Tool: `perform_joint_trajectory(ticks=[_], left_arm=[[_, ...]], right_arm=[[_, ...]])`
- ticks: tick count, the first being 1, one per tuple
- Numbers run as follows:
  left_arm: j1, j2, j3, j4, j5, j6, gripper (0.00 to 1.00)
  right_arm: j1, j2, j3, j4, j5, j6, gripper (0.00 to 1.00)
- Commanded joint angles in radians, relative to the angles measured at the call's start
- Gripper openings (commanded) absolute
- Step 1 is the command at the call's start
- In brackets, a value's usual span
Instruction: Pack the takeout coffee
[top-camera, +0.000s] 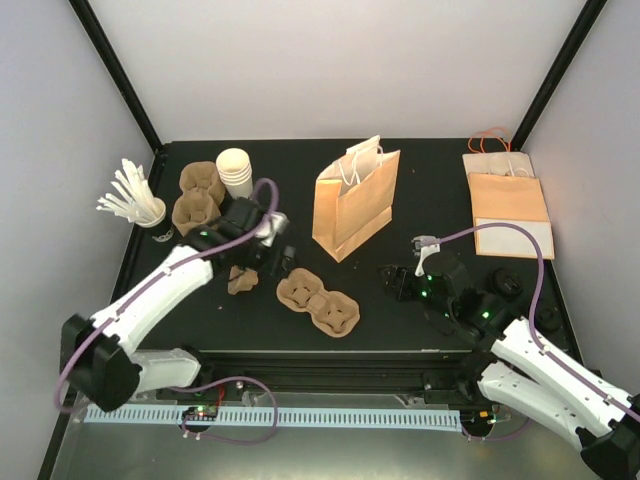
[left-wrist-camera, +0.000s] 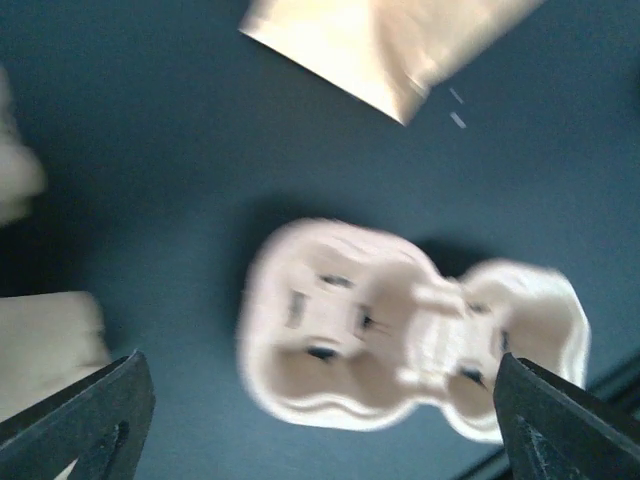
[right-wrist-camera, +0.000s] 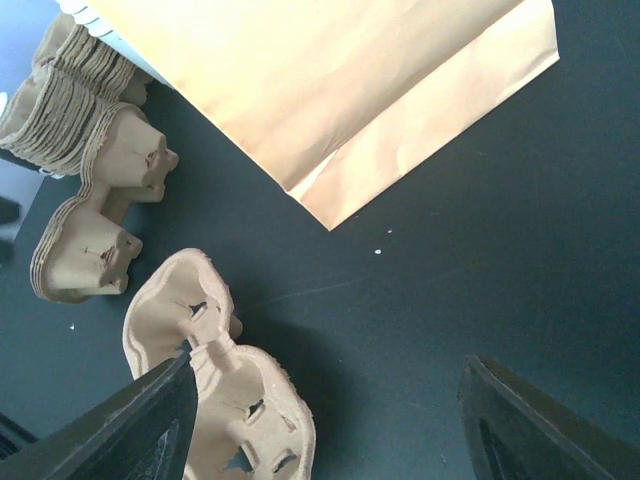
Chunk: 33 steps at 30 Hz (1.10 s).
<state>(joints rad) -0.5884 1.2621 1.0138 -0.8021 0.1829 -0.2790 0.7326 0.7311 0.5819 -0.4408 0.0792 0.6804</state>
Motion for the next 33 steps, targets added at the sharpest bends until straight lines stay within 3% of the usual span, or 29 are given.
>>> perform_joint_trajectory(ticks=[1,7,9,13,15,19,25,27,31,33], left_arm=[[0.204,-0.069,0.022,-0.046,-0.066,0.047,0.94],[0.335,0.009,-0.005,-0.027,-0.094,0.093,0.9],[0.35,0.075,-0.007,-0.03,-0.029,0.096,0.86],[0.341,0.14,-0.052,0.037,0.17,0.084,0.66],[0.303,0.151,-0.059,0.061,0.173,0.072,0.6],[0.226,0.137,-0.046,0.06,0.096,0.051,0.59],[0.21,0.092,-0.049,0.092,0.044,0.046,0.59],[0.188,0.082,-0.049,0.125,0.078,0.052,0.47],[0.173,0.146,-0.033,0.185,0.197,0.052,0.1],[0.16,0.209,-0.012,0.192,0.199,0.051,0.02]], right_arm=[[-0.007,-0.011,0.028,-0.017,-0.017,-0.031,0.74],[-0.007,-0.025,0.023,-0.021,-0.039,-0.021,0.74],[-0.008,-0.033,0.022,-0.026,-0.043,-0.022,0.74],[-0.008,-0.049,0.022,-0.042,-0.033,-0.025,0.74],[-0.008,-0.057,0.019,-0.045,-0.03,-0.021,0.74],[-0.009,-0.065,0.007,-0.04,-0.036,-0.012,0.74],[-0.008,-0.062,-0.007,-0.036,-0.042,-0.013,0.74],[-0.008,-0.06,-0.01,-0.034,-0.043,-0.013,0.74],[-0.007,-0.057,-0.013,-0.022,-0.051,-0.009,0.74],[-0.007,-0.057,-0.011,-0.021,-0.054,-0.006,0.74]])
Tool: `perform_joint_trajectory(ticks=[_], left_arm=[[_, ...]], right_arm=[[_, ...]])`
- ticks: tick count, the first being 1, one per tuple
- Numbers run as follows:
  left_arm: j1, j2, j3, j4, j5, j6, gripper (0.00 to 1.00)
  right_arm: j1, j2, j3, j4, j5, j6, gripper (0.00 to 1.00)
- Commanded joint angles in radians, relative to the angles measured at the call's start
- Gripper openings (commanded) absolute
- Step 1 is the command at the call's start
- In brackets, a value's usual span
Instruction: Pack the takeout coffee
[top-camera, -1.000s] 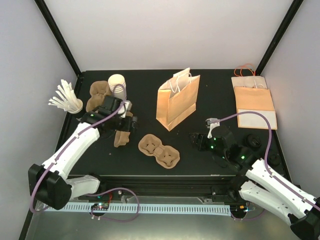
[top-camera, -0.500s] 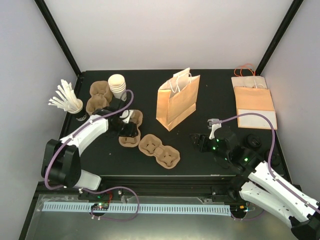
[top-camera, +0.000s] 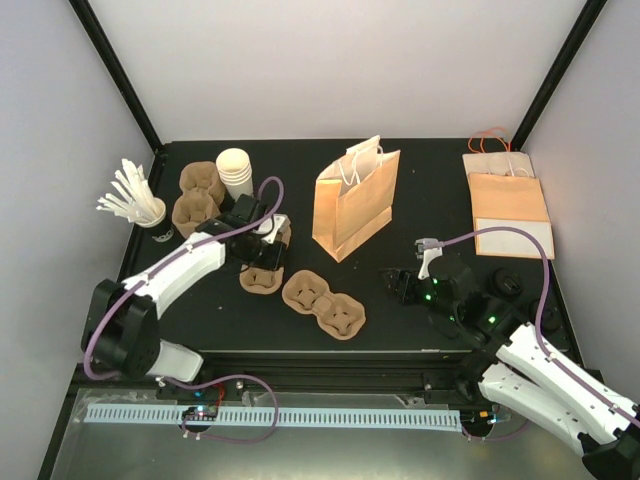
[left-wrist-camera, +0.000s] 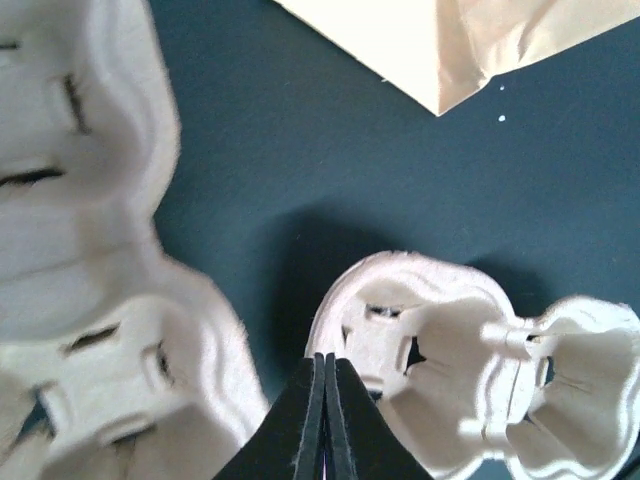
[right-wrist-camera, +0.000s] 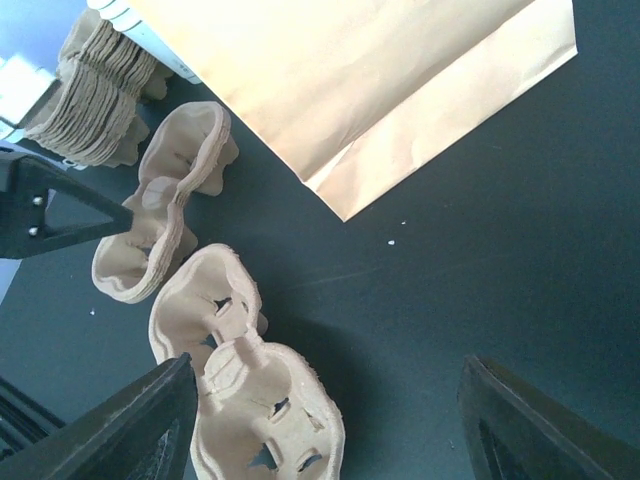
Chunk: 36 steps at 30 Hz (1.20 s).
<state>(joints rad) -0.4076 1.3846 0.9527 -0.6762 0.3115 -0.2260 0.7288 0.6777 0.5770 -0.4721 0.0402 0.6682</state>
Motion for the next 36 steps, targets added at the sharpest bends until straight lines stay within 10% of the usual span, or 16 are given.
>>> perform_joint_trajectory(ticks=[1,14,36], left_arm=[[-0.028,0.113,0.057,0.072,0.071,-0.004,0.02],[-0.025,0.324,0.101,0.178,-0.129,-0.15,0.02],[0.138,0.164,-0.015,0.173,-0.241,-0.079,0.04]], right_arm=[[-0.003,-0.003,-0.005,0.01,-0.015,0.007,0.74],[-0.004,-0.029,0.012,-0.025,0.001,0.001,0.74],[-0.003,0.023,-0.005,-0.004,-0.048,0.001,0.74]])
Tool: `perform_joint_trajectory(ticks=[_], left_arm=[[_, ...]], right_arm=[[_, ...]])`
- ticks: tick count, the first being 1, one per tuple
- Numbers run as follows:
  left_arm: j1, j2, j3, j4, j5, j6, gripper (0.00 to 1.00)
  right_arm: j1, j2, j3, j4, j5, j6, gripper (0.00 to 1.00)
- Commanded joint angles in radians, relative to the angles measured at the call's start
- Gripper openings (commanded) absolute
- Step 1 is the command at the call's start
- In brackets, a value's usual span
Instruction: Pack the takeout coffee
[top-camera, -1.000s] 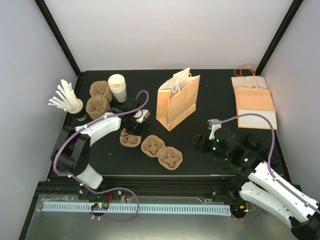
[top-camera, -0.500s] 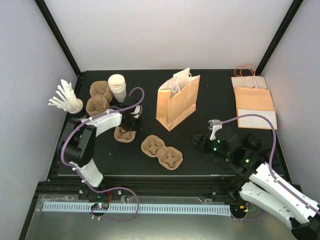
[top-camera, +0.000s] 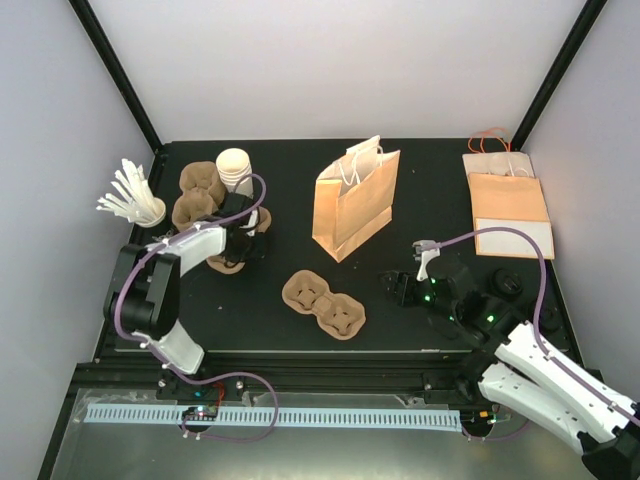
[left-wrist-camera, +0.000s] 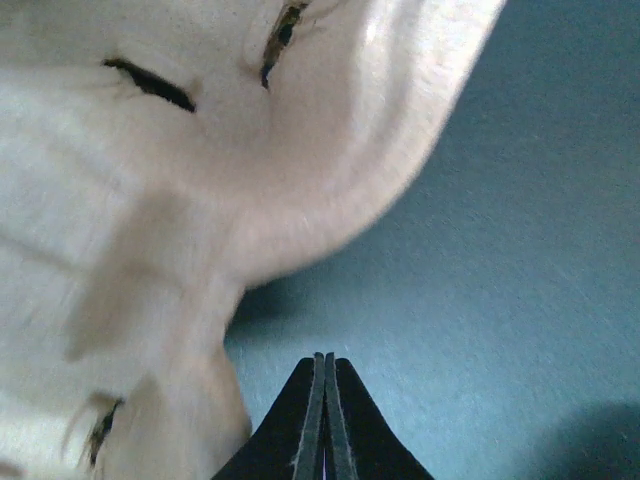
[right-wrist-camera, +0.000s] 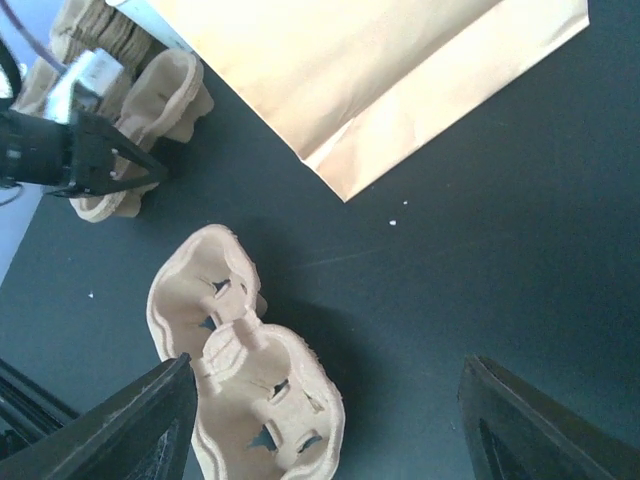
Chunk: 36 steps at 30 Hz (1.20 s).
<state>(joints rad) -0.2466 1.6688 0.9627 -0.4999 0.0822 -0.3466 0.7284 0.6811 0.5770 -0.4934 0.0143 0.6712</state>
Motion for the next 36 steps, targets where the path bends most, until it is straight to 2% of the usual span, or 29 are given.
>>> perform_joint_trajectory(ticks=[1,5,7,8,9,10,11,12,13,18,21,25,30,36], left_arm=[[-0.034,-0.159,-0.039,-0.009,-0.011,0.044,0.05],[-0.095,-0.306,-0.069,-0.039,0.0,0.045,0.15],[-0.118,-0.377,-0.083,-0.046,0.021,0.044,0.26],[-0.12,-0.424,-0.092,-0.045,0.038,0.046,0.36],[-0.119,-0.456,-0.1,-0.047,0.042,0.042,0.56],[-0.118,-0.485,-0.11,-0.048,0.037,0.033,0.8],[-0.116,-0.515,-0.126,-0.046,0.03,0.021,0.96],[-0.113,-0.541,-0.142,-0.042,0.028,0.01,0.99],[-0.112,-0.566,-0.16,-0.035,0.033,0.003,0.99],[-0.114,-0.603,-0.208,-0.028,0.198,0.002,0.99],[-0.191,-0.606,-0.224,-0.028,0.236,-0.033,0.99],[-0.401,-0.62,-0.213,-0.047,0.083,-0.057,0.99],[-0.592,-0.572,-0.197,-0.066,-0.073,-0.067,0.93],[-0.69,-0.419,-0.137,-0.08,-0.11,-0.042,0.93]], right_arm=[[-0.003,0.031,0.0,0.013,-0.023,-0.005,0.74],[-0.004,0.067,0.015,-0.01,-0.016,0.003,0.76],[-0.003,0.083,0.023,-0.022,-0.009,0.028,0.77],[-0.003,0.089,0.027,-0.027,0.0,0.043,0.78],[-0.004,0.091,0.031,-0.035,0.014,0.066,0.79],[-0.003,0.09,0.034,-0.046,0.033,0.093,0.84],[-0.003,0.087,0.037,-0.063,0.053,0.124,0.93],[-0.003,0.082,0.04,-0.084,0.075,0.161,0.99],[-0.003,0.076,0.043,-0.099,0.089,0.182,1.0],[-0.005,0.07,0.071,-0.147,0.083,0.143,1.0],[-0.004,0.046,0.052,-0.137,0.076,0.11,1.0],[-0.005,0.03,0.031,-0.129,0.052,0.101,1.0],[-0.006,0.034,0.03,-0.169,0.089,0.11,1.0],[-0.006,0.026,0.032,-0.182,0.088,0.117,1.0]])
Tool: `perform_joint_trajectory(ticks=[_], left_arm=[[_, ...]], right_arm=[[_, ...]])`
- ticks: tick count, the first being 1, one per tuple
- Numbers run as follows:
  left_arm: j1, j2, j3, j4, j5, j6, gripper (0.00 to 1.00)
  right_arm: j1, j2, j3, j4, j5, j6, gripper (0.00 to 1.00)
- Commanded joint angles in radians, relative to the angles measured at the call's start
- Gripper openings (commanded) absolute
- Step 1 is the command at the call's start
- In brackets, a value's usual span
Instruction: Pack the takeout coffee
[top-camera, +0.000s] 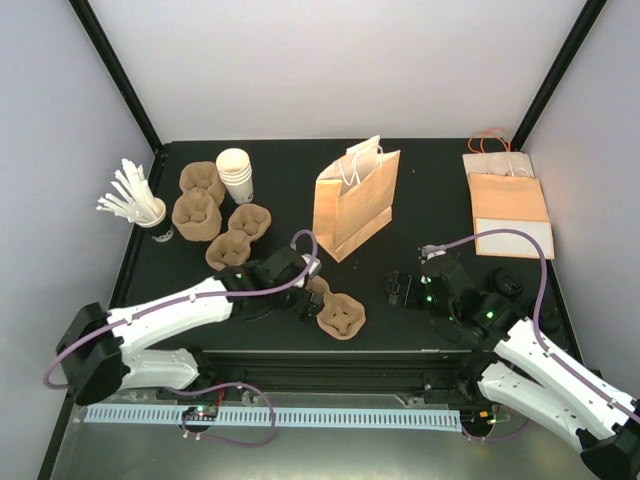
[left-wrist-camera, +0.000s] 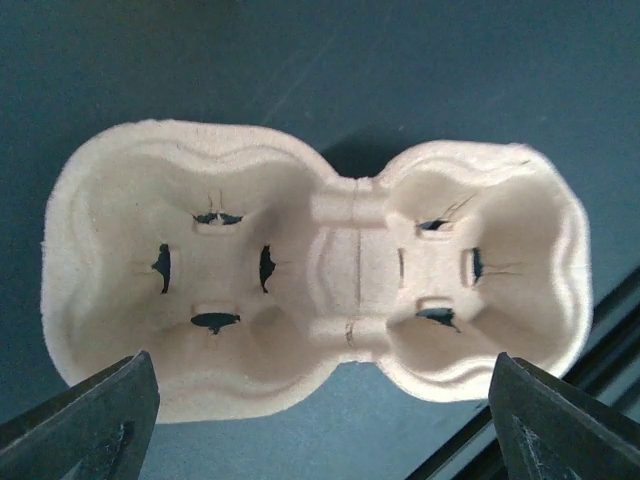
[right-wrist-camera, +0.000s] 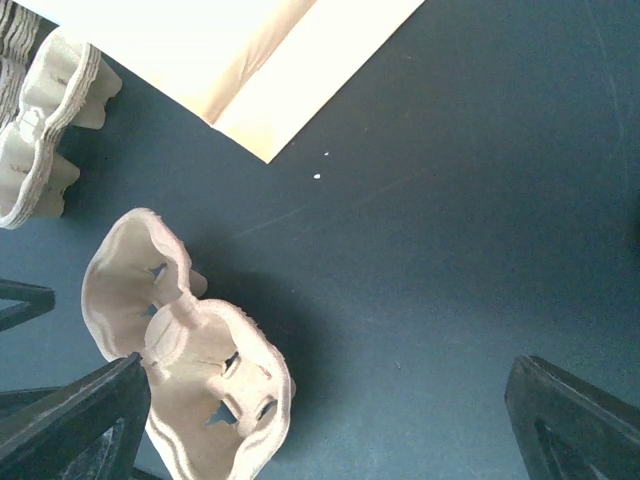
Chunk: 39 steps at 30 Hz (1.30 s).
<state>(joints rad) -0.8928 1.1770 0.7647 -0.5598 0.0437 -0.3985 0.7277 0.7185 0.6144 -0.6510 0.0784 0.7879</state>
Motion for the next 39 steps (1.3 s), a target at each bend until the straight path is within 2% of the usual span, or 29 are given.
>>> perform_joint_trajectory(ticks=[1,4,7,16,21,26,32,36,39], left_arm=[[-0.069,0.093,0.069,-0.015,-0.087,0.021,0.95],[-0.122,0.206,0.113,-0.041,-0.165,0.019,0.98],[-0.129,0.3,0.154,-0.053,-0.171,-0.001,0.96],[-0.136,0.464,0.229,-0.046,-0.195,-0.036,0.72],[-0.14,0.494,0.247,-0.059,-0.184,-0.022,0.53],[-0.146,0.457,0.24,-0.063,-0.178,-0.022,0.45],[-0.146,0.406,0.278,-0.14,-0.191,-0.016,0.45],[-0.136,0.314,0.295,-0.231,-0.247,-0.021,0.45],[-0.115,0.177,0.308,-0.287,-0.27,-0.019,0.45]], right_arm=[[-0.006,-0.014,-0.005,-0.025,0.023,0.004,1.0],[-0.006,-0.024,-0.008,-0.024,0.019,0.012,1.0],[-0.005,-0.037,-0.005,-0.023,0.022,0.008,1.0],[-0.006,-0.038,0.02,-0.045,0.008,-0.019,1.0],[-0.006,-0.038,0.015,-0.043,0.01,-0.019,1.0],[-0.005,-0.028,0.024,-0.039,0.005,-0.019,1.0],[-0.006,-0.004,0.068,-0.05,0.011,-0.038,1.0],[-0.007,0.057,0.187,-0.078,0.036,-0.079,1.0],[-0.031,0.138,0.335,-0.118,0.033,-0.117,1.0]])
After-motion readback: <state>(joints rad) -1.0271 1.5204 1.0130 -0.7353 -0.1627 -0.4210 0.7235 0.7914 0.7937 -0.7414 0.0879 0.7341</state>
